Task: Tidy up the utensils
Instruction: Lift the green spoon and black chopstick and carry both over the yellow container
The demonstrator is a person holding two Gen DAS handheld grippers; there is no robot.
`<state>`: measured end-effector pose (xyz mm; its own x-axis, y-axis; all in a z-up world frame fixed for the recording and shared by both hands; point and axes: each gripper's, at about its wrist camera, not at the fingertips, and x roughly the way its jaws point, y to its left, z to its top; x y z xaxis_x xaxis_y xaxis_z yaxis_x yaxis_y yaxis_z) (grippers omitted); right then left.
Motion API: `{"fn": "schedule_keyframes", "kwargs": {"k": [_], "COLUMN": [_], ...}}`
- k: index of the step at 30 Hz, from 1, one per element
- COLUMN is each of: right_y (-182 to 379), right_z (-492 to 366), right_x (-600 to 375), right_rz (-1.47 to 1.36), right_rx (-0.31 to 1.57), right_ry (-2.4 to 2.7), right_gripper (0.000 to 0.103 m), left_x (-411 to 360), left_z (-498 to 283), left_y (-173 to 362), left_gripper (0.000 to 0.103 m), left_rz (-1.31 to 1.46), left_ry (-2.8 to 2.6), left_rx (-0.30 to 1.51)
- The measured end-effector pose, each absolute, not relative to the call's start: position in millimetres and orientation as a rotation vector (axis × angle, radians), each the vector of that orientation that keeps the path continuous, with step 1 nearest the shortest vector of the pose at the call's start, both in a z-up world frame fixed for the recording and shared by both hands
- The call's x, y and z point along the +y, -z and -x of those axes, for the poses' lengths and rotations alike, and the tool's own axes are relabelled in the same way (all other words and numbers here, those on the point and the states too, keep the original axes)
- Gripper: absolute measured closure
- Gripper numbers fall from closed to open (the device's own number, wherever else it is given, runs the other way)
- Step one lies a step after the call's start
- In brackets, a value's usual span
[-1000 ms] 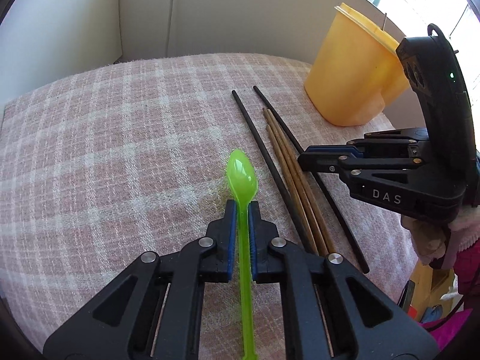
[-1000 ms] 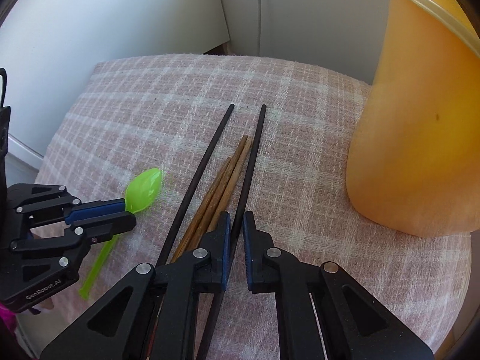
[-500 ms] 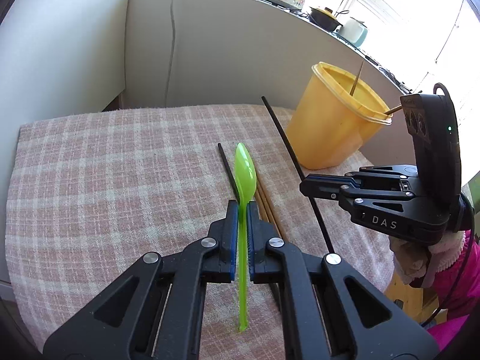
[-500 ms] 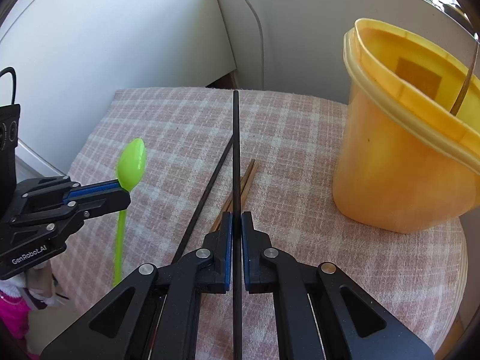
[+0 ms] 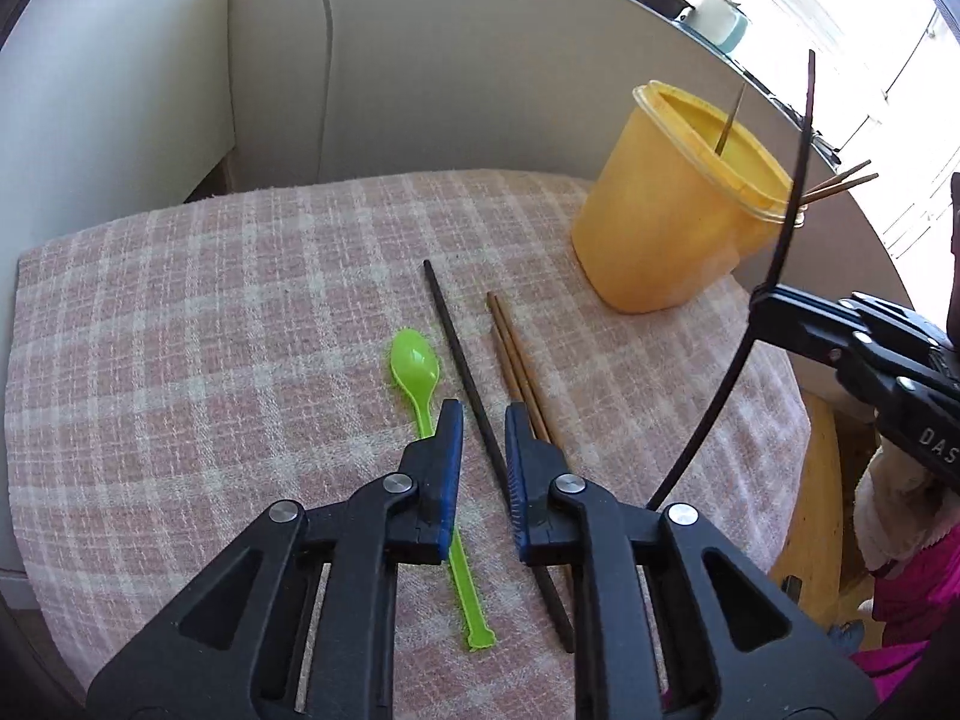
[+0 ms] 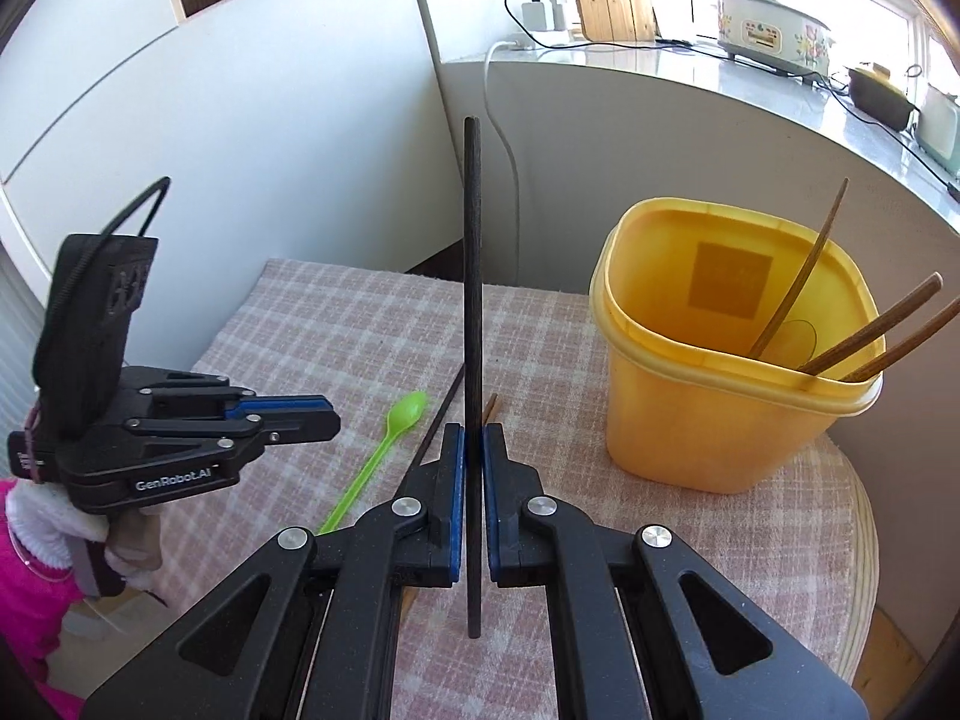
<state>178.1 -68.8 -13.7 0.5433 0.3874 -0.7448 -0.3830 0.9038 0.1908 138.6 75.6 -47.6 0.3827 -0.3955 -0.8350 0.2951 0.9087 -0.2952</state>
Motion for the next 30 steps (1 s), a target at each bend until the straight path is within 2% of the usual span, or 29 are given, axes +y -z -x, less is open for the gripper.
{"fn": "schedule_keyframes", "kwargs": {"k": [7,10,11,12,15,20,30], "right_y": [7.7,3.9,2.6,1.3,-1.6,-4.1,-22.4], "right_z": [-162.1,-157.2,-156.0,-154.9,-152.7,-150.5,-148.1], "right_x": [-75.6,-79.2,-80.2,-81.0,-84.4,-88.4,-102.8], "right_rz": [-0.003,0.007,0.009,0.009,0.0,-0.006,-0.038], "right_rx": [0.854,0.838,0.833,0.827,0.817,0.807,0.752], "right_ry": [-0.442,-0.431,-0.428,-0.425,-0.423,-0.417,-0.405], "right_gripper": [0.099,0.099,0.099,0.099,0.099,0.099,0.099], "left_x": [66.0,54.5,53.7,52.2,58.5,69.5,60.5], "left_z": [-155.0,-155.5,-154.6,-154.5,-157.6,-146.2,-132.3], "left_y": [92.2,96.4,96.0,96.8,96.1,77.0,-6.3], "left_gripper": [0.084,0.084,0.095,0.099,0.099,0.099,0.099], "left_rz": [0.045,-0.023,-0.036,-0.027,0.058,0.121,0.167], "left_ry": [0.369,0.387,0.394,0.396,0.398,0.411,0.469], "left_rx": [1.225,1.185,1.176,1.177,1.169,1.104,0.868]}}
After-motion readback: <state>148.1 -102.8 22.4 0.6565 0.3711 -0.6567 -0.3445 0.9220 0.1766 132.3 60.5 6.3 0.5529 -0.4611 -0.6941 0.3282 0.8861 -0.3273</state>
